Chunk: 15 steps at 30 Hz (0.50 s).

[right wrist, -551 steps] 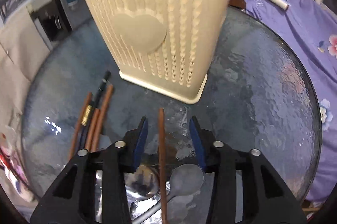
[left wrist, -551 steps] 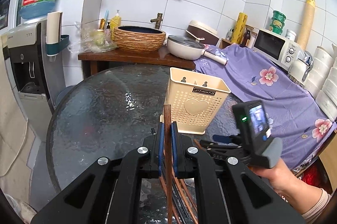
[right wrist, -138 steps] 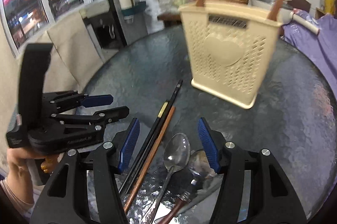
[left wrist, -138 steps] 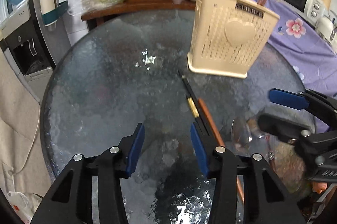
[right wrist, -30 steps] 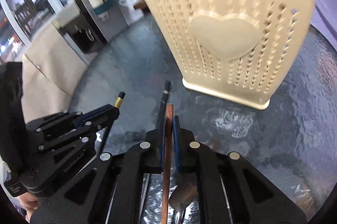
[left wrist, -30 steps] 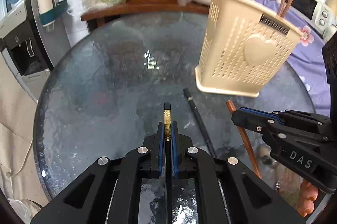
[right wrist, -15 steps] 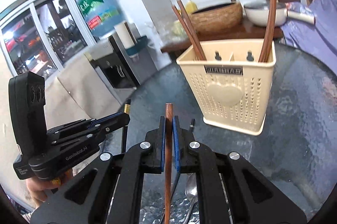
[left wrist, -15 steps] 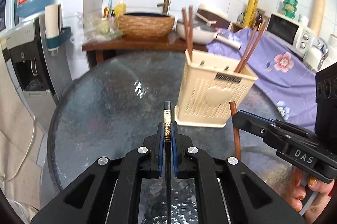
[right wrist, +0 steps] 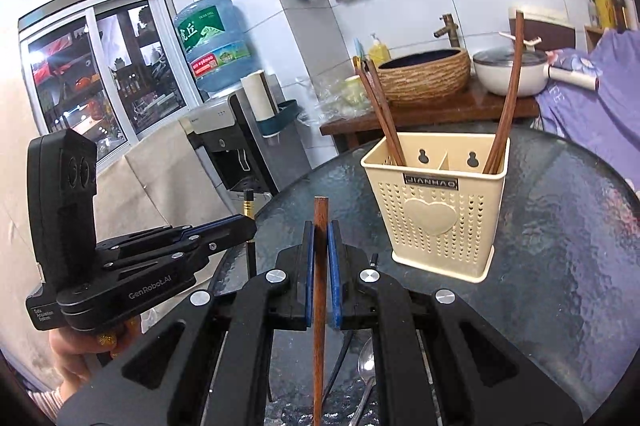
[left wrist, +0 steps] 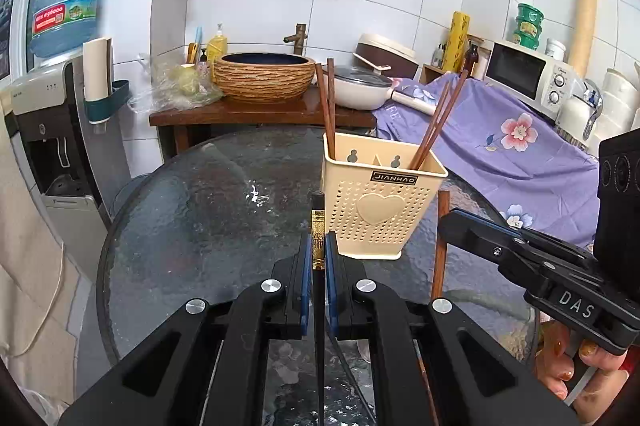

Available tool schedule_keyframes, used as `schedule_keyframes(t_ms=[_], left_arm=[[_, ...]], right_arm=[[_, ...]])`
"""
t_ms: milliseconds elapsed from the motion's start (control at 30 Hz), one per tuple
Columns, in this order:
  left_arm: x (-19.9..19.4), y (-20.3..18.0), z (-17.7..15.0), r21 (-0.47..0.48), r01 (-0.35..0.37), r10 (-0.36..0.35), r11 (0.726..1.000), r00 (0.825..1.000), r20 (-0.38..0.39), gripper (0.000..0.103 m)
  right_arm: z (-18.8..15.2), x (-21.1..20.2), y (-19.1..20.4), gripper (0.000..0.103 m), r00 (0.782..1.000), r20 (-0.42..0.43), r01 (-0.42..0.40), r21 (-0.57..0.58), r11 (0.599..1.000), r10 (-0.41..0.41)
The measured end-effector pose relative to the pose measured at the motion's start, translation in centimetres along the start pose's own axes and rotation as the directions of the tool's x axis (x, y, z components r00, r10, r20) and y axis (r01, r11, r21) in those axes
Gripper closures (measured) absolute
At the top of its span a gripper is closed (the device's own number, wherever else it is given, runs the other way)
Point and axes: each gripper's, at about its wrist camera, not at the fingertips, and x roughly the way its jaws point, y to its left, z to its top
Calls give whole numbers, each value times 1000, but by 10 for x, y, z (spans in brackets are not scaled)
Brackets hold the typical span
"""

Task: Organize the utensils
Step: 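Lift both chopsticks and carry them above the cream caddy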

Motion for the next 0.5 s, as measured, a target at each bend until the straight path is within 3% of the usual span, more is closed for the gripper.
schedule_keyframes(t_ms=[500], left_arm=[[-19, -8, 11, 10, 36, -36, 999, 998, 57, 97]], right_arm=[[10, -21, 17, 96, 997, 77, -10, -54, 999, 14]])
